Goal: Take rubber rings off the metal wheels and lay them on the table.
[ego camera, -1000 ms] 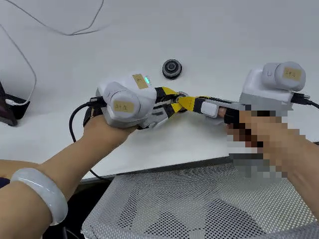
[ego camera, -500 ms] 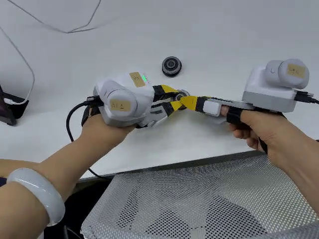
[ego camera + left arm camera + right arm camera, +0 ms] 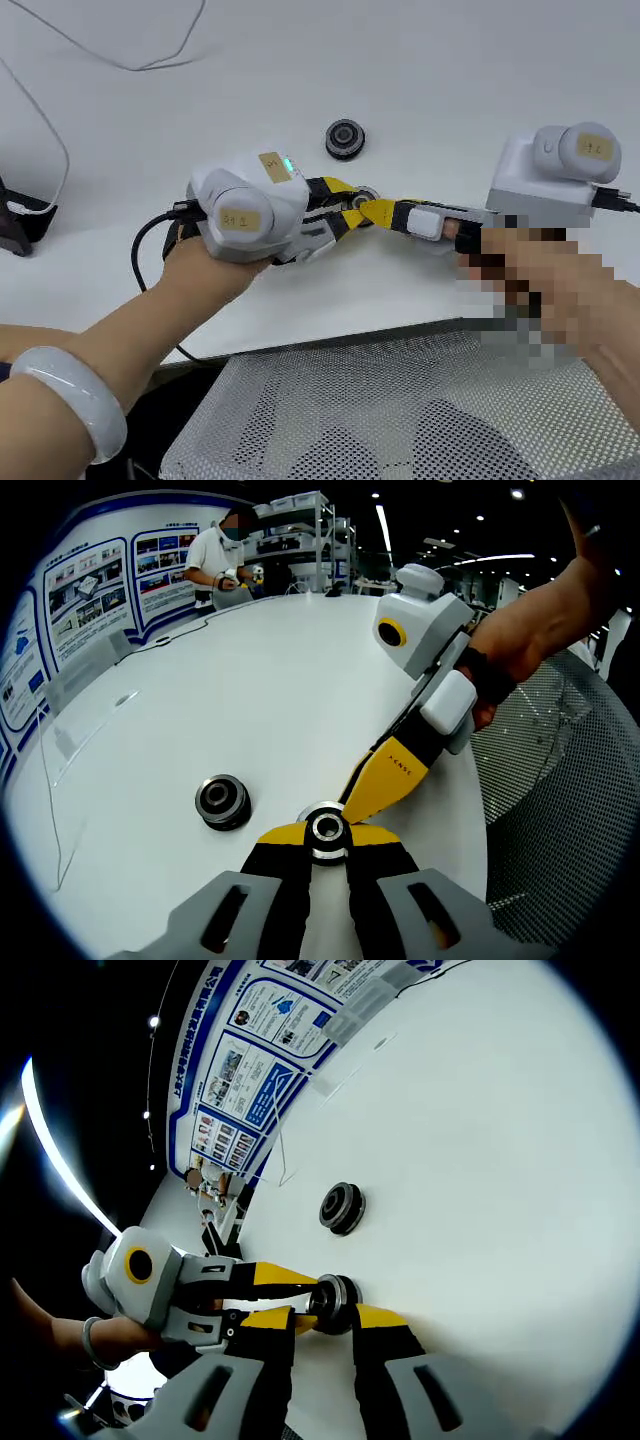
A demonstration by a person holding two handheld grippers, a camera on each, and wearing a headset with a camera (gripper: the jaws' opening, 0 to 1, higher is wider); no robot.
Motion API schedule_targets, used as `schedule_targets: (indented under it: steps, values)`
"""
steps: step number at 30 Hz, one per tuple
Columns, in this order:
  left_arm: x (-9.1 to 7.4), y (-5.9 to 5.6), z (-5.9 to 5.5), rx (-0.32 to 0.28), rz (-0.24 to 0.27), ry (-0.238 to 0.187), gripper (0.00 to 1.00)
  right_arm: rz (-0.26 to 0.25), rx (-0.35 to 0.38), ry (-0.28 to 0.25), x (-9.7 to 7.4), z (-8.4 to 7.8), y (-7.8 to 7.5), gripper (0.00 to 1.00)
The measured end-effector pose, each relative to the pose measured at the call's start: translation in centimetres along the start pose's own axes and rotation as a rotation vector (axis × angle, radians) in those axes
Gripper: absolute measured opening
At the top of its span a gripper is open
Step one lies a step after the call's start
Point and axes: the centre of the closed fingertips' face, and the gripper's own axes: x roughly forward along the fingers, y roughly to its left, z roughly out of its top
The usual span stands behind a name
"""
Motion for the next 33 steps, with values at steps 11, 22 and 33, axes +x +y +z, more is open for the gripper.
schedule_targets:
  steps: [11, 22, 33]
  values:
    - [-0.03, 0.08, -0.14, -0.007, 0.001, -0.003, 0.12, 0.026, 0.052, -0.009, 0.04, -0.03, 0.06, 0.23]
    - [-0.03, 0.05, -0.19, -0.006, -0.001, -0.005, 0.12, 0.015, 0.005, 0.008, -0.07, -0.45, 0.23, 0.22]
    - [-0.11, -0.02, -0.18, -0.009, 0.002, -0.005, 0.12, 0.050, 0.076, -0.004, -0.16, -0.32, 0.46, 0.27]
